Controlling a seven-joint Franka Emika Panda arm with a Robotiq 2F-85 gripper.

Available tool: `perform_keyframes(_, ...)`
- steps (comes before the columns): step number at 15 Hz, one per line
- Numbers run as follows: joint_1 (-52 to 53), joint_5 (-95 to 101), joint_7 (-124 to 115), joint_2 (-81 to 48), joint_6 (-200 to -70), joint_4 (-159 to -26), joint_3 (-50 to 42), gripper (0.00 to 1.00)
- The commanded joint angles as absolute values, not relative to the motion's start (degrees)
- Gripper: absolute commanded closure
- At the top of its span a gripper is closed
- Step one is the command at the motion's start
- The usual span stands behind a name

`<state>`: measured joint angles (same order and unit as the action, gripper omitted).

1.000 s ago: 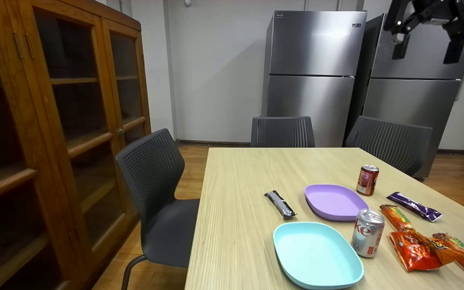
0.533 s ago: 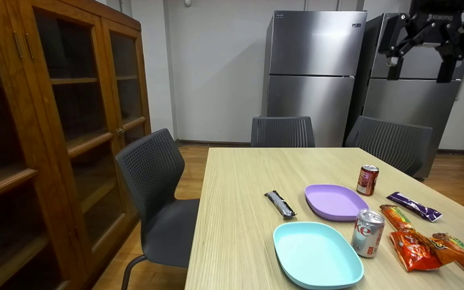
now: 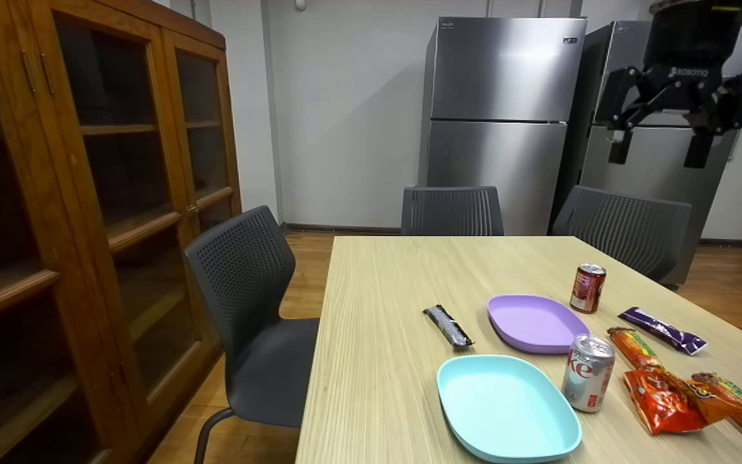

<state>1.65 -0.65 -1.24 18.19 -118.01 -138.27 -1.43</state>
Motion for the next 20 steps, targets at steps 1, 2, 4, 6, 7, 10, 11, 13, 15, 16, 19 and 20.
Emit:
perform_keyframes(1,0.58,-0.21,-2.23,16.86,-122.48,-140.18,-0.72,0.00)
perform_keyframes(2,0.56,-0.29,-2.22,16.26,-123.19,-140.51,-0.75,0.00)
perform_keyframes(4,0.47,-0.35,-2.48,15.31,-124.68,-141.14,-0.75,0.00)
perform_keyframes(6,0.42,-0.11,-2.98,14.54,-126.39,-141.90,-0.62,0.00)
perform_keyframes(7,0.44,-0.12,-3.27,14.14,-127.22,-142.25,-0.57,0.00)
perform_keyframes(10,0.43,-0.03,-4.59,13.23,-130.77,-143.63,-0.37,0.00)
perform_keyframes(11,0.42,-0.03,-5.02,13.09,-131.78,-144.17,-0.34,0.00)
perform_keyframes(13,0.32,0.34,-6.32,12.34,-133.69,-144.89,-0.18,0.00)
perform_keyframes(15,0.27,0.70,-7.50,11.71,-135.32,-145.64,-0.02,0.00)
perform_keyframes(16,0.25,0.88,-8.02,11.37,-136.10,-146.03,0.05,0.00)
perform_keyframes(19,0.22,1.62,-9.60,10.19,-138.40,-147.17,0.21,0.00)
perform_keyframes(20,0.19,1.96,-10.14,9.77,-139.27,-147.54,0.24,0.00)
